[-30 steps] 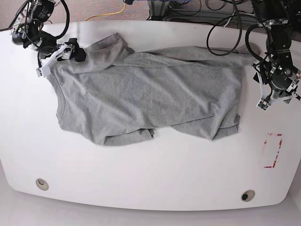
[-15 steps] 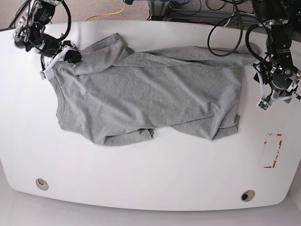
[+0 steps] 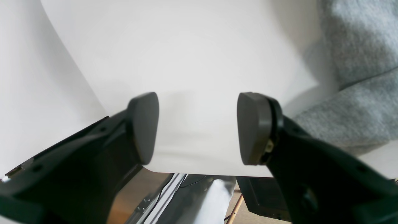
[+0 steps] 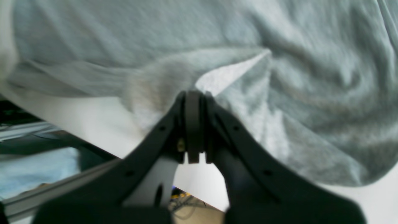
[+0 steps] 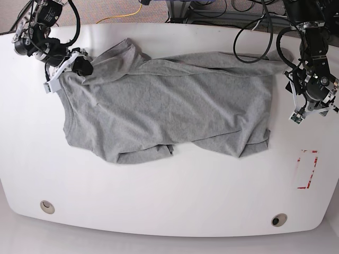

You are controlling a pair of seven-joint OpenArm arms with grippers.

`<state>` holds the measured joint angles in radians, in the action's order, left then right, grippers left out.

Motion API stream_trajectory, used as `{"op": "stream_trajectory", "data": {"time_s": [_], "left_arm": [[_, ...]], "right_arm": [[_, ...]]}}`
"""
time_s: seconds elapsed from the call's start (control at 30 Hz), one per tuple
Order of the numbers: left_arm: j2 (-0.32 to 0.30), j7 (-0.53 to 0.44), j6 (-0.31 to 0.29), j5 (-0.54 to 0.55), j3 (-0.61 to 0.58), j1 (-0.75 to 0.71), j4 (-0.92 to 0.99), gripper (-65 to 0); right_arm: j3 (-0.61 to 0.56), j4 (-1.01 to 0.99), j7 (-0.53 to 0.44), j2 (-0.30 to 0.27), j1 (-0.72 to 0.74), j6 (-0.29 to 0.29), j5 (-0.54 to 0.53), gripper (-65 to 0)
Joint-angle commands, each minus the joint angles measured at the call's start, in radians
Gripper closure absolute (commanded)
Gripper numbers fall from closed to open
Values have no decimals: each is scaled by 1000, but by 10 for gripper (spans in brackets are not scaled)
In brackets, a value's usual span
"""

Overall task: Layout the t-shirt on the table in an organized manner, then fold the t-shirt properly
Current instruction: 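Pull the grasped shoulder with the right gripper away from the shirt body, then release the shoulder and raise the right gripper clear of the shirt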

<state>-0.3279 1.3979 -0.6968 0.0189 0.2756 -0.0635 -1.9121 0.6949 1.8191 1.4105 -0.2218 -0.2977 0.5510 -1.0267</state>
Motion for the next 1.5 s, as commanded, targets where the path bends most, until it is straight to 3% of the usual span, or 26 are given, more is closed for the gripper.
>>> {"op": "stream_trajectory", "data": {"time_s": [0.0, 0.77, 1.07, 1.47], "left_arm": [[-15, -2, -1, -9, 4, 14, -16, -374], [-15, -2, -1, -14, -40, 14, -13, -374], [-15, -2, -1, -10, -40, -6, -14, -374], [-14, -2, -1, -10, -40, -6, -14, -374]], "right_arm": [[42, 17, -14, -21, 7, 5, -42, 0], [72, -68, -14, -110, 167, 7, -51, 0], [73, -65, -14, -118, 51, 7, -163, 0], [147, -65, -14, -118, -212, 7, -361, 0]]}}
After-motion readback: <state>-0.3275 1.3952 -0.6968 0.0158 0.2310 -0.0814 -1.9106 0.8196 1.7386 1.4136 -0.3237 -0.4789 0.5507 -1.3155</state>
